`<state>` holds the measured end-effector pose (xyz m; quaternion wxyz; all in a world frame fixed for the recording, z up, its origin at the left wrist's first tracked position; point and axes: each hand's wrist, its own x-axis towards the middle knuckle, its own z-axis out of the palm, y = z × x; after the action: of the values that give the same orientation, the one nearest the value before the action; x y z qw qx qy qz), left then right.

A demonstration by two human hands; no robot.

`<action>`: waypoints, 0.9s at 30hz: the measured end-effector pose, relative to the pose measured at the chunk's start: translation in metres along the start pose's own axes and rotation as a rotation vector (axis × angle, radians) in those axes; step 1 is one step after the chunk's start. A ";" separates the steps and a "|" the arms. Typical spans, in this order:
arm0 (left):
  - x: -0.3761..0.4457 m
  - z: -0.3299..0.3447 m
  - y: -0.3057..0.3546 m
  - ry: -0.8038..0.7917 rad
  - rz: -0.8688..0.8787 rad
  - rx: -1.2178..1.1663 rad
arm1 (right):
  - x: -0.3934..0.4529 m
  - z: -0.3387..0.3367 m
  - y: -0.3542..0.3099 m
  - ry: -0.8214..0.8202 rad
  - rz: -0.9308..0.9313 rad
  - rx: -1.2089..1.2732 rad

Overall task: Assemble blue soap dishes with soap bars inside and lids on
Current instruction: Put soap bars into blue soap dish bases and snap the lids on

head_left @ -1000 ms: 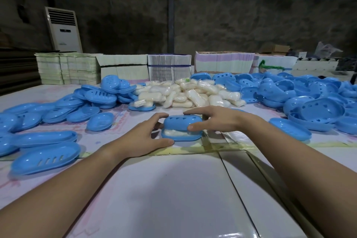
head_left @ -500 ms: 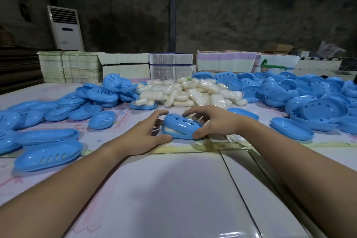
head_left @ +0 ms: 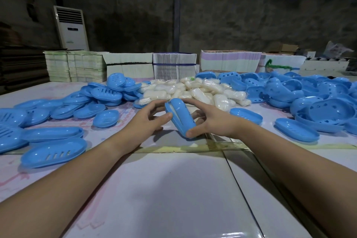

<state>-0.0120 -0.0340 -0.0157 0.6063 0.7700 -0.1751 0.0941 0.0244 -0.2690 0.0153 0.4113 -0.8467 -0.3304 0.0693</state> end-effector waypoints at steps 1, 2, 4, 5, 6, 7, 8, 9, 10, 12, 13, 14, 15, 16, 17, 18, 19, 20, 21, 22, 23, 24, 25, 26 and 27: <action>-0.001 0.001 0.000 -0.007 -0.003 -0.024 | 0.000 0.002 0.000 0.003 -0.004 0.011; -0.001 0.001 0.001 -0.017 -0.013 -0.042 | 0.001 0.003 0.000 0.005 -0.007 0.017; -0.002 0.001 0.001 -0.041 -0.030 -0.062 | 0.001 0.007 0.000 0.008 -0.012 0.037; -0.002 0.001 0.001 -0.049 -0.033 -0.067 | 0.001 0.008 0.000 0.009 -0.017 0.046; -0.002 0.001 0.001 -0.052 -0.037 -0.071 | 0.001 0.008 0.000 0.010 -0.025 0.054; -0.002 0.001 0.001 -0.051 -0.041 -0.075 | 0.001 0.008 0.000 0.011 -0.039 0.063; -0.002 0.002 0.001 -0.045 -0.044 -0.082 | 0.001 0.008 0.000 0.012 -0.052 0.069; -0.002 0.002 0.001 -0.036 -0.044 -0.090 | 0.001 0.008 0.001 0.011 -0.061 0.069; -0.002 0.002 0.000 -0.031 -0.040 -0.097 | 0.000 0.008 0.001 0.010 -0.062 0.068; -0.001 0.002 0.000 -0.032 -0.032 -0.106 | 0.000 0.007 0.002 0.000 -0.053 0.069; -0.001 0.003 -0.001 -0.037 -0.029 -0.110 | -0.001 0.007 0.002 -0.006 -0.051 0.063; -0.001 0.002 -0.001 -0.043 -0.029 -0.114 | 0.000 0.007 0.002 -0.009 -0.052 0.054; -0.001 0.001 -0.002 -0.049 -0.030 -0.115 | 0.000 0.007 0.002 -0.010 -0.055 0.046; -0.002 0.000 -0.002 -0.054 -0.029 -0.111 | 0.000 0.007 0.001 -0.007 -0.061 0.042; -0.001 -0.001 -0.003 -0.058 -0.027 -0.105 | 0.001 0.008 0.001 -0.004 -0.066 0.042; -0.001 -0.001 -0.003 -0.060 -0.025 -0.100 | 0.001 0.008 0.002 -0.001 -0.067 0.042; -0.001 -0.001 -0.003 -0.058 -0.023 -0.099 | 0.001 0.008 0.002 -0.001 -0.065 0.041; -0.001 -0.002 -0.003 -0.053 -0.022 -0.103 | 0.001 0.007 0.003 -0.001 -0.063 0.041; -0.001 -0.002 -0.004 -0.050 -0.020 -0.110 | 0.001 0.007 0.002 -0.001 -0.062 0.042; -0.001 -0.002 -0.003 -0.052 -0.018 -0.118 | 0.002 0.007 0.002 -0.001 -0.062 0.042; -0.001 -0.002 -0.003 -0.058 -0.014 -0.126 | 0.002 0.006 0.002 -0.006 -0.060 0.040; -0.001 -0.002 -0.003 -0.065 -0.009 -0.134 | 0.002 0.006 0.003 -0.015 -0.057 0.040; -0.001 -0.001 -0.003 -0.069 -0.006 -0.142 | 0.002 0.005 0.003 -0.027 -0.052 0.045; -0.002 -0.001 -0.002 -0.071 -0.007 -0.150 | 0.002 0.005 0.004 -0.042 -0.048 0.057; -0.002 0.000 -0.001 -0.070 -0.009 -0.161 | 0.002 0.006 0.003 -0.056 -0.046 0.070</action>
<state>-0.0133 -0.0334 -0.0177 0.6601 0.7224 -0.1998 0.0499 0.0256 -0.2655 0.0094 0.4329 -0.8216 -0.3585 0.0953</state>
